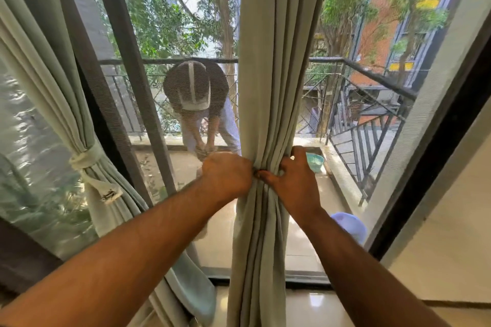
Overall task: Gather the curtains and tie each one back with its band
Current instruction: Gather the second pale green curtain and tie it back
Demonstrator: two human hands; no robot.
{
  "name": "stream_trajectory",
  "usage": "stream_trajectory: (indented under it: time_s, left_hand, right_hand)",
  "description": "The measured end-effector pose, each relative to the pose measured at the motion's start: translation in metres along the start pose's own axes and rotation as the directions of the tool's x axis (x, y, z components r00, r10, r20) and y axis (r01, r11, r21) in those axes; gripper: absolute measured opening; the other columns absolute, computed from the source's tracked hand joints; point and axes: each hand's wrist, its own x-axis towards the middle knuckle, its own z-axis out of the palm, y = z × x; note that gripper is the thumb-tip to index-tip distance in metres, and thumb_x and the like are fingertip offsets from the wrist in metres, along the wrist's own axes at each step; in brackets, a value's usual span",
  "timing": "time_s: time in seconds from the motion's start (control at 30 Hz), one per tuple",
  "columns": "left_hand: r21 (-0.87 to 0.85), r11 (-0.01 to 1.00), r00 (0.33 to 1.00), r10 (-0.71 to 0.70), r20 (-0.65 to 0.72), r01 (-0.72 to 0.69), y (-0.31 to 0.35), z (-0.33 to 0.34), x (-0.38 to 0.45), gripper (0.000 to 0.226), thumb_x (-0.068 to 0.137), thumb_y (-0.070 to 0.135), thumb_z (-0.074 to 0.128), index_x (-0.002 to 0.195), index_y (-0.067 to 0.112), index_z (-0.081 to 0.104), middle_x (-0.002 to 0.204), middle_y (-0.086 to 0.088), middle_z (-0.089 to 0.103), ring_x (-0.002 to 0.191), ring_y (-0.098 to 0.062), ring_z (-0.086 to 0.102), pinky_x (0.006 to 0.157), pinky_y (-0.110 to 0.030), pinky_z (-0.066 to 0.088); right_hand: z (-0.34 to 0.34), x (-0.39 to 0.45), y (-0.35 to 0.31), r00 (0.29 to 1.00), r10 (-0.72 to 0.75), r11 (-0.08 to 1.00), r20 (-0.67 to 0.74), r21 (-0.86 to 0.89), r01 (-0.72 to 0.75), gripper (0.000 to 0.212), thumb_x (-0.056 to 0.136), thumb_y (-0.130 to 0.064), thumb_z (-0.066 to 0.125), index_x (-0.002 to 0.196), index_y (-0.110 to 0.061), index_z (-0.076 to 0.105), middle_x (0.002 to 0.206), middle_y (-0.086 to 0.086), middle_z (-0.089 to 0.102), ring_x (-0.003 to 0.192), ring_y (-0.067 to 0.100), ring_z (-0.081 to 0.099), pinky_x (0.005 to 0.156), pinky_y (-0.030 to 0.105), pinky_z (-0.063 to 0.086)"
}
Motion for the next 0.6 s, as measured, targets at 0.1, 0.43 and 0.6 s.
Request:
stream_trajectory:
  time_s: [0.1,0.43,0.6]
  left_hand:
    - [-0.231,0.971,0.975,0.112,0.194,-0.066,-0.012,-0.002,-0.001,0.026,0.082,0.021,0.067,0.106,0.01,0.066,0.096,-0.005,0.068,0.083,-0.022,0.067,0.073,-0.031,0.056]
    - [-0.901,0.1,0.844,0.32,0.431,0.422,-0.025,0.021,0.0,0.039,0.09,0.039,0.057,0.062,0.013,0.065,0.048,-0.002,0.05,0.033,-0.01,0.03,0.037,-0.016,0.024]
    - [-0.865,-0.206,0.859,0.354,0.37,0.457,-0.018,0.025,0.0,0.039,0.09,0.034,0.052,0.055,0.017,0.055,0.051,-0.005,0.053,0.033,-0.011,0.03,0.036,-0.013,0.023]
  right_hand:
    - [0.006,-0.005,-0.003,0.999,-0.002,1.0,-0.044,-0.019,0.001,0.046,0.075,-0.047,0.077,0.106,-0.014,0.069,0.12,0.0,0.047,0.096,0.025,0.064,0.073,0.027,0.048]
    - [0.008,-0.03,0.021,0.969,-0.248,0.916,0.019,0.33,0.228,0.043,0.09,-0.014,0.062,0.132,-0.009,0.054,0.14,0.004,0.047,0.127,0.006,0.045,0.104,0.034,0.043]
    - [-0.018,-0.028,0.046,0.829,-0.479,0.842,0.289,0.417,0.341,0.086,0.085,-0.027,0.066,0.152,-0.034,0.013,0.155,-0.034,0.012,0.144,-0.007,0.015,0.111,0.007,0.018]
